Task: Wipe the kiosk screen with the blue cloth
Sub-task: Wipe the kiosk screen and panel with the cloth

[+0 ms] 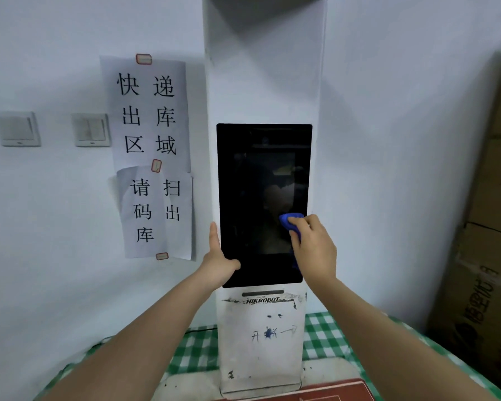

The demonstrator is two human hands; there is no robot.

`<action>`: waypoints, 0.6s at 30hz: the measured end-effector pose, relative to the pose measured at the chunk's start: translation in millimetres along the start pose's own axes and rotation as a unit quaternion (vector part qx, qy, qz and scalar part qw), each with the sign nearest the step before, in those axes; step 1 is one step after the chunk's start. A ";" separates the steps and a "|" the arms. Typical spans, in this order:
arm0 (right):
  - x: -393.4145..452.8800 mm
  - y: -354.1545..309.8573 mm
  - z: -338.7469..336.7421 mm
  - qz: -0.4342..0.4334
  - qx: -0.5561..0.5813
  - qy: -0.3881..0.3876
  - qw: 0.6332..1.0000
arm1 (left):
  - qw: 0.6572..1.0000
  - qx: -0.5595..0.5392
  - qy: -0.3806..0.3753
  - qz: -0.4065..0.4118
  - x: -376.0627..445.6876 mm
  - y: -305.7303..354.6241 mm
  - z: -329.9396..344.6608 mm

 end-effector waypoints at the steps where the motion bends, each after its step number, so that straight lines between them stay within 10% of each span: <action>1: -2.4 -1.6 2.6 -0.015 0.003 -0.010 1.000 | 1.000 -0.001 0.000 -0.001 -0.2 -0.6 -0.2; 12: 15.9 -38.9 14.0 -0.005 0.076 0.080 0.994 | 0.999 -0.015 -0.027 0.018 2.8 -11.5 -1.8; 18: 3.5 -56.4 32.4 -0.193 -0.017 -0.002 0.981 | 0.999 -0.020 -0.021 0.020 8.5 -15.7 -3.7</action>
Point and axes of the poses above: each hand's wrist, its own x-axis towards the middle knuckle, its own z-axis out of the palm, y = z × x, the point moved 2 cm from there along x, towards the middle knuckle, and after that the axes turned 7 degrees about -z, right-handed, at the moved point
